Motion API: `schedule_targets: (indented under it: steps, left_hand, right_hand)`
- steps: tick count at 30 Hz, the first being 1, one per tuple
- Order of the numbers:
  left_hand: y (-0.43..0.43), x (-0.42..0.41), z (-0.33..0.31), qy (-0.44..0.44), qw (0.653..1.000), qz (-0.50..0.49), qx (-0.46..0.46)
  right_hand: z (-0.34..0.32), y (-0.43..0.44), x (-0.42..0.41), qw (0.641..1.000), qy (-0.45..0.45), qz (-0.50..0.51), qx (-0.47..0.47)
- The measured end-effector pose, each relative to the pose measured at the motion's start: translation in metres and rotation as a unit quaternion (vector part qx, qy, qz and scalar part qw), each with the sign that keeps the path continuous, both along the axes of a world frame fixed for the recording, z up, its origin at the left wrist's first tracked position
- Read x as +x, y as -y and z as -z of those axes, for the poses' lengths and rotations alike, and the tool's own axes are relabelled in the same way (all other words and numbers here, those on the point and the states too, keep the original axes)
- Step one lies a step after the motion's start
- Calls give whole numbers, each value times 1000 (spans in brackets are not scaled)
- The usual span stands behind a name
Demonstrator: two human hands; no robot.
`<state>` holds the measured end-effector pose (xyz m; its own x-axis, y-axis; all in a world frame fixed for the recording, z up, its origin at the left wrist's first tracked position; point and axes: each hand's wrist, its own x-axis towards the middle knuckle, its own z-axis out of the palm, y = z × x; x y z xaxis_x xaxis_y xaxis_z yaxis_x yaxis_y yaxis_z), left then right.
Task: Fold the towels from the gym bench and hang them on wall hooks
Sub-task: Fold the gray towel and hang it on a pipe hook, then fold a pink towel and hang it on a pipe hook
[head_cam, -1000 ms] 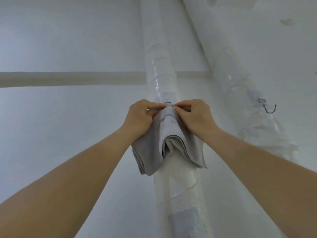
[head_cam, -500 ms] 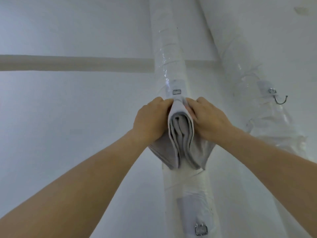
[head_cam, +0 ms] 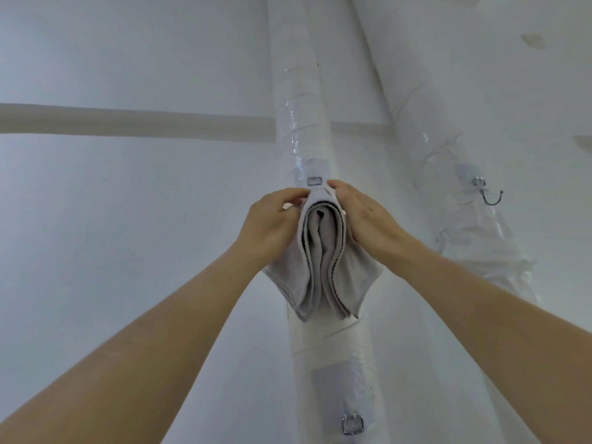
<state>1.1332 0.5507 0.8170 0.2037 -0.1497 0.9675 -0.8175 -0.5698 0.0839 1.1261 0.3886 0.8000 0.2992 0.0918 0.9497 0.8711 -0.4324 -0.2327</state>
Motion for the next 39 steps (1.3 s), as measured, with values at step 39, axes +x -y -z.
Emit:
schedule_targets:
  steps: [39]
  left_hand:
    - [39, -110, 148, 104, 975, -101, 168]
  right_hand:
    - [118, 75, -142, 915, -153, 221, -300]
